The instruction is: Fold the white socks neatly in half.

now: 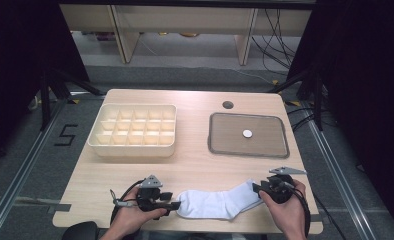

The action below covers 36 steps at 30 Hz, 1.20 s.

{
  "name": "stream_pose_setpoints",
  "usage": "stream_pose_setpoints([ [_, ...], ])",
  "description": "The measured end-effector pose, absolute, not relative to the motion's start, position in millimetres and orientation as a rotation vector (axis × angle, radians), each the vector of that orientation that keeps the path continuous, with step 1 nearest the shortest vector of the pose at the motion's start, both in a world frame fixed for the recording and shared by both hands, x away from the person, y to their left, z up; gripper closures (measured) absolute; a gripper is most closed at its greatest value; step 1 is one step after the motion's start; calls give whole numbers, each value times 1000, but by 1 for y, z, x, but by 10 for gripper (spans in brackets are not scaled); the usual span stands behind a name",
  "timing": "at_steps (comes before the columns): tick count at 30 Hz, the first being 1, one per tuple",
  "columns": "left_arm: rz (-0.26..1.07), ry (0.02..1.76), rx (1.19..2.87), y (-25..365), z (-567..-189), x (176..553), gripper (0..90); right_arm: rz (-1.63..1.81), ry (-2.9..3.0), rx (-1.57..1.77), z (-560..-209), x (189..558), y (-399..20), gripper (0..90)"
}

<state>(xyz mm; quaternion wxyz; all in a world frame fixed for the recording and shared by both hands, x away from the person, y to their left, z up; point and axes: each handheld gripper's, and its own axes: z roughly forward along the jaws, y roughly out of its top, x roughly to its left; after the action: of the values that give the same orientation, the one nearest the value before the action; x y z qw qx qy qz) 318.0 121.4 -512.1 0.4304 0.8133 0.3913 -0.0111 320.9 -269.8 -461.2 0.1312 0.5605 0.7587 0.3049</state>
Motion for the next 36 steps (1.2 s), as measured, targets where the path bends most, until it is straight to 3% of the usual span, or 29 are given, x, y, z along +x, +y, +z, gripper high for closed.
stream_pose_setpoints([
  [12, -29, 908, 2088, 108, -513, 324, 503, 893, 2206, 1619, -459, 320, -267, 622],
  [19, 29, 855, 2133, 100, -514, 321, 633, 895, 2204, 1614, -458, 321, -267, 622],
  [26, -13, 905, 2128, 98, -514, 326, 784, 909, 2187, 1661, -461, 318, -267, 622],
  [36, -140, 983, 2061, 104, -514, 332, 838, 904, 2229, 1610, -461, 319, -265, 643],
])
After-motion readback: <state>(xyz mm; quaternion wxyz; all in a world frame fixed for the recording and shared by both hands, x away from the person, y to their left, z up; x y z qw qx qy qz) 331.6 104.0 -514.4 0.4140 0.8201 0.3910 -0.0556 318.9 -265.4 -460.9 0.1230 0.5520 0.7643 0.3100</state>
